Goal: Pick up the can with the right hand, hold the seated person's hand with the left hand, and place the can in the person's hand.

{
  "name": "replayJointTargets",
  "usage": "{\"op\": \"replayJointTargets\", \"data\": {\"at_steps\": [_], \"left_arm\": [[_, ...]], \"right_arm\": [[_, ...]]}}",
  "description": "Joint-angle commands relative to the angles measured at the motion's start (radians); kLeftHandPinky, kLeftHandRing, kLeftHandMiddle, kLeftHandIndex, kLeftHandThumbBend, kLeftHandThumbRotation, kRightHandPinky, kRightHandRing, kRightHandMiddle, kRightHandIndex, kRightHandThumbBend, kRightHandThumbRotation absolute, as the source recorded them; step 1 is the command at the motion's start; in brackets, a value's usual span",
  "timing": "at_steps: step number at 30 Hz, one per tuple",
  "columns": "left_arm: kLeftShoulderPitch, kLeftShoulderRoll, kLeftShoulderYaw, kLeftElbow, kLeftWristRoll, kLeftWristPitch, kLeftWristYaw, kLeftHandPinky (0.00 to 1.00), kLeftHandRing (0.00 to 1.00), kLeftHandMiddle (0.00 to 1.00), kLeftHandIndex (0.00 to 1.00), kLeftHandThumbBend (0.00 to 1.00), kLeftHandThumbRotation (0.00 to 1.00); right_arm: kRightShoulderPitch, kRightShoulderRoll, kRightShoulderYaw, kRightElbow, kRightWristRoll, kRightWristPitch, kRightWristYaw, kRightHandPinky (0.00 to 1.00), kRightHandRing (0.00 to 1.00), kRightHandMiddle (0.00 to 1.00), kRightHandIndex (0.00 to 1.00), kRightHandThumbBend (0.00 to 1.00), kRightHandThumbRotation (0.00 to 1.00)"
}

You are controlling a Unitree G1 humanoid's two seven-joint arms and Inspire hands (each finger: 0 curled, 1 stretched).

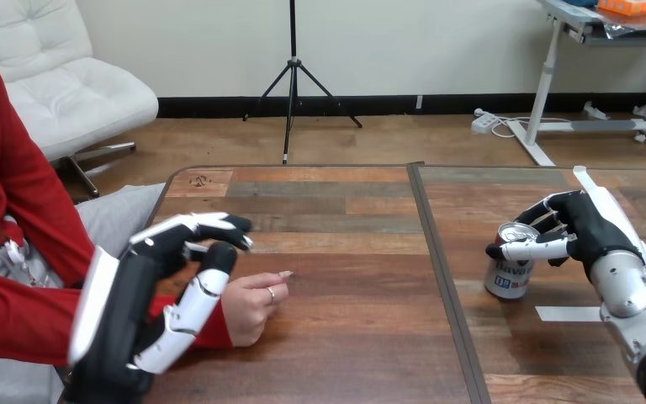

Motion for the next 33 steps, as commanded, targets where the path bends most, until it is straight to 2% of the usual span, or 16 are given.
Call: {"op": "replayJointTargets", "data": {"at_steps": [1, 4, 13, 19, 28, 33], "left_arm": [[-0.057, 0.030, 0.033, -0.061, 0.023, 0.009, 0.019, 0.52, 0.68, 0.69, 0.59, 0.57, 0.73], [-0.057, 0.044, 0.045, -0.076, 0.047, 0.022, 0.019, 0.56, 0.70, 0.71, 0.64, 0.65, 0.71], [-0.046, 0.104, 0.073, -0.163, 0.109, 0.113, -0.014, 0.69, 0.79, 0.79, 0.76, 0.86, 0.66], [-0.060, 0.148, 0.091, -0.201, 0.209, 0.152, -0.016, 0.71, 0.82, 0.84, 0.80, 0.96, 0.60], [-0.085, 0.208, 0.095, -0.216, 0.352, 0.178, -0.004, 0.70, 0.83, 0.86, 0.82, 1.00, 0.56], [-0.110, 0.247, 0.088, -0.208, 0.412, 0.180, -0.006, 0.69, 0.84, 0.86, 0.83, 1.00, 0.53]], "right_arm": [[-0.060, -0.059, -0.008, -0.062, 0.007, -0.040, 0.024, 0.35, 0.42, 0.45, 0.47, 0.78, 0.00], [-0.063, -0.066, -0.009, -0.070, 0.008, -0.044, 0.042, 0.35, 0.41, 0.45, 0.47, 0.78, 0.00], [-0.063, -0.083, -0.013, -0.097, 0.014, -0.074, 0.069, 0.34, 0.39, 0.43, 0.47, 0.78, 0.00], [-0.066, -0.089, -0.011, -0.120, 0.015, -0.063, 0.083, 0.35, 0.40, 0.44, 0.47, 0.78, 0.00], [-0.067, -0.092, -0.004, -0.151, 0.008, -0.046, 0.091, 0.37, 0.41, 0.45, 0.48, 0.77, 0.00], [-0.063, -0.094, -0.001, -0.169, 0.005, -0.065, 0.092, 0.38, 0.42, 0.46, 0.48, 0.77, 0.00]]}}
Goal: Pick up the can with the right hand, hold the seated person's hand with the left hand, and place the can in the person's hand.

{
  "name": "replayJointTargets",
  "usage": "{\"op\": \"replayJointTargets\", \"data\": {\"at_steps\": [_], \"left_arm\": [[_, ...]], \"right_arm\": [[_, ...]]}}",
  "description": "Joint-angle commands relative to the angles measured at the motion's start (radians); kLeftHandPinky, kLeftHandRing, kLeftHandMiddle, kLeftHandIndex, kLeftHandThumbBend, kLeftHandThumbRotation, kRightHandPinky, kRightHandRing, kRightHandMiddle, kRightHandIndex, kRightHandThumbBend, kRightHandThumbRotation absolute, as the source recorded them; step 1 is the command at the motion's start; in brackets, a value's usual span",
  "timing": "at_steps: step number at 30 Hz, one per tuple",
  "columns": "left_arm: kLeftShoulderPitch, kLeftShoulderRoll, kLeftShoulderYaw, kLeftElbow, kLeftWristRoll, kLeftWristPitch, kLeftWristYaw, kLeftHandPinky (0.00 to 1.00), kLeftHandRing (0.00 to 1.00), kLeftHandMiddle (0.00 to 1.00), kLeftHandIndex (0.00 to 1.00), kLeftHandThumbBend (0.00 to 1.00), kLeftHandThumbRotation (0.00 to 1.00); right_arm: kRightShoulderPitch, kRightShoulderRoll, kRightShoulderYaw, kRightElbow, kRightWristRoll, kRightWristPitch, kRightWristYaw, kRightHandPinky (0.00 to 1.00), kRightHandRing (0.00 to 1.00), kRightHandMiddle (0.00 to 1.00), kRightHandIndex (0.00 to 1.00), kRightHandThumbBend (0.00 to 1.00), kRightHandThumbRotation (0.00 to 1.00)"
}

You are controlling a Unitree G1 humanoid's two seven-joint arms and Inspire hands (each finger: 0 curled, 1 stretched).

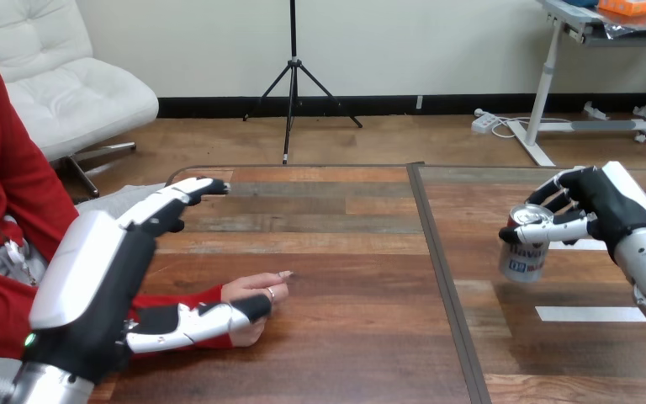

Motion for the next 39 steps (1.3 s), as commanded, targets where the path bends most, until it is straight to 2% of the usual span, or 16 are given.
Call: {"op": "replayJointTargets", "data": {"at_steps": [1, 8, 14, 25, 39], "left_arm": [[-0.081, 0.058, -0.002, -0.033, 0.052, 0.007, 0.006, 0.70, 0.84, 0.86, 0.83, 1.00, 0.53], [-0.105, 0.098, -0.014, -0.017, 0.087, 0.005, 0.000, 0.71, 0.85, 0.85, 0.83, 1.00, 0.47], [-0.132, 0.136, -0.031, 0.009, 0.117, 0.007, -0.015, 0.72, 0.86, 0.86, 0.84, 1.00, 0.47], [-0.171, 0.168, -0.062, 0.054, 0.156, 0.012, -0.008, 0.72, 0.85, 0.86, 0.83, 1.00, 0.46], [-0.214, 0.188, -0.107, 0.120, 0.202, 0.062, -0.009, 0.73, 0.83, 0.85, 0.83, 1.00, 0.47]], "right_arm": [[-0.062, -0.021, 0.000, -0.082, 0.002, -0.038, 0.003, 0.38, 0.42, 0.46, 0.48, 0.77, 0.00], [-0.057, -0.018, -0.007, -0.100, 0.011, -0.049, 0.014, 0.38, 0.42, 0.46, 0.47, 0.76, 0.00], [-0.053, -0.017, -0.007, -0.118, 0.011, -0.060, 0.020, 0.39, 0.43, 0.46, 0.47, 0.76, 0.00], [-0.049, -0.010, -0.013, -0.146, 0.019, -0.072, 0.028, 0.42, 0.44, 0.47, 0.48, 0.76, 0.00], [-0.041, -0.005, -0.021, -0.182, 0.038, -0.090, 0.048, 0.41, 0.43, 0.46, 0.48, 0.76, 0.00]]}}
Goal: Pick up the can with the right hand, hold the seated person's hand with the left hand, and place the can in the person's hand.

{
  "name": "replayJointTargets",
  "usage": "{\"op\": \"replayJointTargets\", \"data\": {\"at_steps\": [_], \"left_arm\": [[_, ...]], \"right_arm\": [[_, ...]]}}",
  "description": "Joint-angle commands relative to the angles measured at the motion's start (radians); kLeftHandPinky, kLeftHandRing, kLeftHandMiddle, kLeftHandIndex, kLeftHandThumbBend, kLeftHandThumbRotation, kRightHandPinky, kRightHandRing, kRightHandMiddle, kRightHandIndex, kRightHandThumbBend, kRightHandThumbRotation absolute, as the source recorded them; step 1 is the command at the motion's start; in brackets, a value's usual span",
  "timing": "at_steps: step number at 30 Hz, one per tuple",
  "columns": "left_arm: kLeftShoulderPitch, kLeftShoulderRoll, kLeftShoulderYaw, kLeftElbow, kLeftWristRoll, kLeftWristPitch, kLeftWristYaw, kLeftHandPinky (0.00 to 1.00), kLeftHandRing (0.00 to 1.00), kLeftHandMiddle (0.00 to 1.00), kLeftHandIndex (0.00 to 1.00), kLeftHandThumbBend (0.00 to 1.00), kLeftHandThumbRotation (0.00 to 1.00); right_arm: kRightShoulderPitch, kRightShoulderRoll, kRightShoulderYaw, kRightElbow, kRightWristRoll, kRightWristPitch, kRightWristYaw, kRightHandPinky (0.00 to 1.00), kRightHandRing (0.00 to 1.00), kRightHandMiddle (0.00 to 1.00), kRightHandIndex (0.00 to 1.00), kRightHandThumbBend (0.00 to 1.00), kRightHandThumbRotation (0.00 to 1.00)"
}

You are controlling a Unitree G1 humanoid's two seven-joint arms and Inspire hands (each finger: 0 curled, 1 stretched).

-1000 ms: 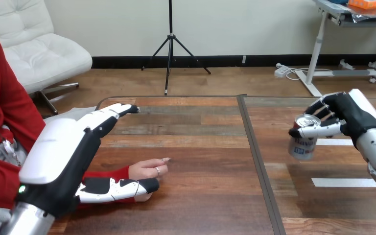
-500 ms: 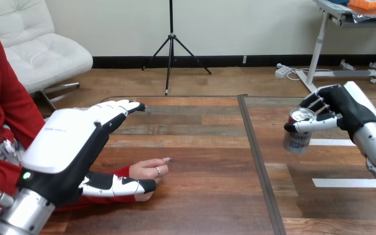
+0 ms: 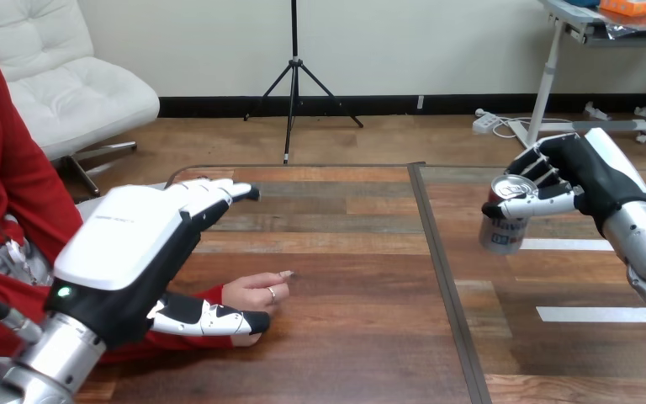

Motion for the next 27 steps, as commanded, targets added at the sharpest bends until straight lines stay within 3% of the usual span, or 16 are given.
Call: {"op": "replayJointTargets", "data": {"at_steps": [1, 21, 27], "left_arm": [[-0.069, 0.032, -0.021, 0.039, 0.017, 0.019, 0.013, 0.74, 0.83, 0.85, 0.83, 1.00, 0.47], [-0.138, 0.070, -0.081, 0.153, 0.044, 0.093, -0.001, 0.79, 0.83, 0.85, 0.83, 1.00, 0.48], [-0.161, 0.076, -0.100, 0.188, 0.029, 0.122, -0.029, 0.80, 0.84, 0.86, 0.84, 1.00, 0.48]], "right_arm": [[-0.039, -0.006, -0.020, -0.081, 0.023, -0.036, -0.004, 0.41, 0.43, 0.46, 0.48, 0.76, 0.00], [-0.024, -0.007, -0.020, -0.134, 0.029, -0.051, 0.010, 0.37, 0.40, 0.44, 0.47, 0.77, 0.00], [-0.019, -0.007, -0.023, -0.145, 0.032, -0.063, 0.013, 0.37, 0.39, 0.44, 0.47, 0.77, 0.00]]}}
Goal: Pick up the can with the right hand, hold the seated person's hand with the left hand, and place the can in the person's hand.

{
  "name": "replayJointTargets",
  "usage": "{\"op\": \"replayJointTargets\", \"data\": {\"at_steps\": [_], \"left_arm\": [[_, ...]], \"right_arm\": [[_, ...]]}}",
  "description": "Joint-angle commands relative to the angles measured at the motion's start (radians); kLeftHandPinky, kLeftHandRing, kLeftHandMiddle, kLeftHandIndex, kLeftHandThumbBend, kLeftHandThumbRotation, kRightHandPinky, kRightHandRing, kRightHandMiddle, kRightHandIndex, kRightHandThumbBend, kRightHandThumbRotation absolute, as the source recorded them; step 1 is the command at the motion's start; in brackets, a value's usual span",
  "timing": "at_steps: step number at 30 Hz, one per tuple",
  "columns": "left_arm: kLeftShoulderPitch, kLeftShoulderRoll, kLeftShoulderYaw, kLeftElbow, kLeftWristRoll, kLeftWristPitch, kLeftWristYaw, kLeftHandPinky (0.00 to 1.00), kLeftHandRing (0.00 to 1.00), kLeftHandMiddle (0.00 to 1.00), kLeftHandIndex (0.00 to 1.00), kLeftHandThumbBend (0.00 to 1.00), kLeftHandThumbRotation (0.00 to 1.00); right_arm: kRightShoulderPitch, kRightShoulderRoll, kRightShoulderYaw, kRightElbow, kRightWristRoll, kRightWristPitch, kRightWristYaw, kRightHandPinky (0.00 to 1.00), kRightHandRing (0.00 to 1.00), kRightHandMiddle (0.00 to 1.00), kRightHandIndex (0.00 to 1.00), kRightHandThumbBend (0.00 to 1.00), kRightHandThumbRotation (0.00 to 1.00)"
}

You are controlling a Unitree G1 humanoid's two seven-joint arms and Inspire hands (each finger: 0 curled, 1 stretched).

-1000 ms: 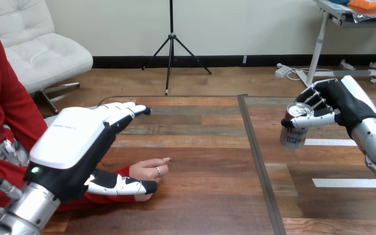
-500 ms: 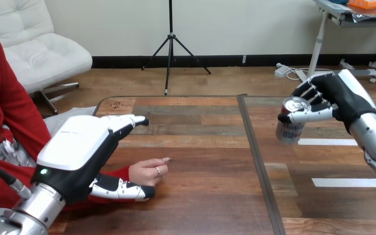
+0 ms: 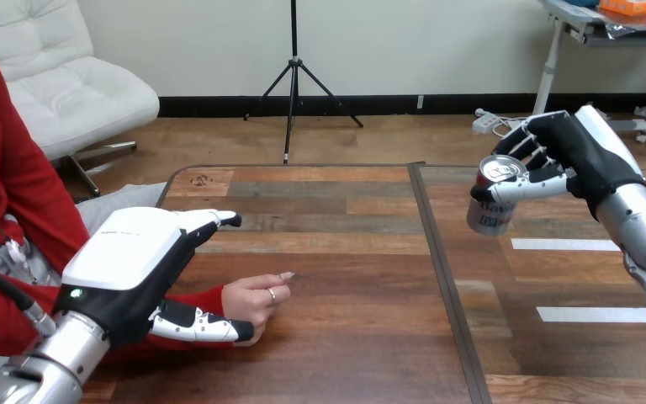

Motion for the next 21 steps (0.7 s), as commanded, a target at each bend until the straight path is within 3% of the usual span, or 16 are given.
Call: {"op": "replayJointTargets", "data": {"at_steps": [1, 21], "left_arm": [[-0.086, 0.032, -0.022, 0.041, -0.010, 0.021, -0.013, 0.80, 0.84, 0.86, 0.84, 1.00, 0.48], [-0.176, 0.034, -0.108, 0.218, 0.013, 0.072, 0.009, 0.81, 0.84, 0.86, 0.85, 1.00, 0.48]], "right_arm": [[-0.020, -0.007, -0.024, -0.064, 0.027, -0.044, -0.001, 0.37, 0.39, 0.44, 0.47, 0.77, 0.00], [-0.017, -0.007, -0.027, -0.064, 0.028, -0.076, -0.008, 0.32, 0.36, 0.42, 0.46, 0.78, 0.00]]}}
